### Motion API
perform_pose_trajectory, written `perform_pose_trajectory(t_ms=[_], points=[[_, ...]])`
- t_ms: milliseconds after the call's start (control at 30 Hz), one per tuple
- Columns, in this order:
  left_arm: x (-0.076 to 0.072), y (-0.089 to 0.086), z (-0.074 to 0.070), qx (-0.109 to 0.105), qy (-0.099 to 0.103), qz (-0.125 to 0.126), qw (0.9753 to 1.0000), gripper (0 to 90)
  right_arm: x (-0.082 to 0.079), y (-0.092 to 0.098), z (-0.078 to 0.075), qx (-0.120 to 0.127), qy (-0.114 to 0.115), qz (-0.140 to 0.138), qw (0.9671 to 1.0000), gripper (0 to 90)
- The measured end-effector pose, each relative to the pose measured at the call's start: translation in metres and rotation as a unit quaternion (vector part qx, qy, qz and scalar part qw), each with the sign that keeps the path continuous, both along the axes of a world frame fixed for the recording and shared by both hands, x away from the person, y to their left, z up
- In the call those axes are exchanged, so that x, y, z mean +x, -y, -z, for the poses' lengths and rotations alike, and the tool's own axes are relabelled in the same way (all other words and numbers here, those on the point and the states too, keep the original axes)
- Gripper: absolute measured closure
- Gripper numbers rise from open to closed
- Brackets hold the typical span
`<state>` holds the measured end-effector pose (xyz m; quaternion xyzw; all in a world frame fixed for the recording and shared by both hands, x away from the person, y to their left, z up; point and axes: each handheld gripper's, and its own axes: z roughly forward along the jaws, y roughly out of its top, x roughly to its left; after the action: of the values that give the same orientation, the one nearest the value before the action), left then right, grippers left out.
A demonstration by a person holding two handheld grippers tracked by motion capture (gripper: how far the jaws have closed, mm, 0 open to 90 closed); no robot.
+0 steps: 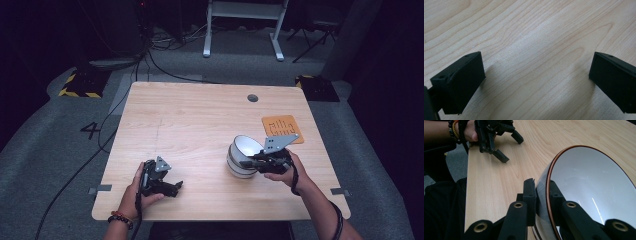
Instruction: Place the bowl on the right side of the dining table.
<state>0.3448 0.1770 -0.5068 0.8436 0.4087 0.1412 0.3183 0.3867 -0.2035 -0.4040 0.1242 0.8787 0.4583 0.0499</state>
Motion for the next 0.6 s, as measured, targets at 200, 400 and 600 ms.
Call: perform_pose_trajectory(t_ms=[200, 400, 600], points=[[0.0, 0.0, 0.0, 0.001, 0.0, 0.0, 1.0, 0.4, -0.002, 0.002, -0.004, -0.001, 0.004, 0.003, 1.0, 81.0], [0.0, 0.0, 0.0, 0.0, 0.001, 0.0, 1.0, 0.4, -0.003, 0.006, -0.009, -0.001, 0.011, 0.012, 0.9999, 81.0], [0.0, 0.0, 0.0, 0.0, 0.0, 0.0, 1.0, 0.3, -0.003, 0.012, -0.013, -0.002, 0.02, 0.019, 0.9996, 81.0]])
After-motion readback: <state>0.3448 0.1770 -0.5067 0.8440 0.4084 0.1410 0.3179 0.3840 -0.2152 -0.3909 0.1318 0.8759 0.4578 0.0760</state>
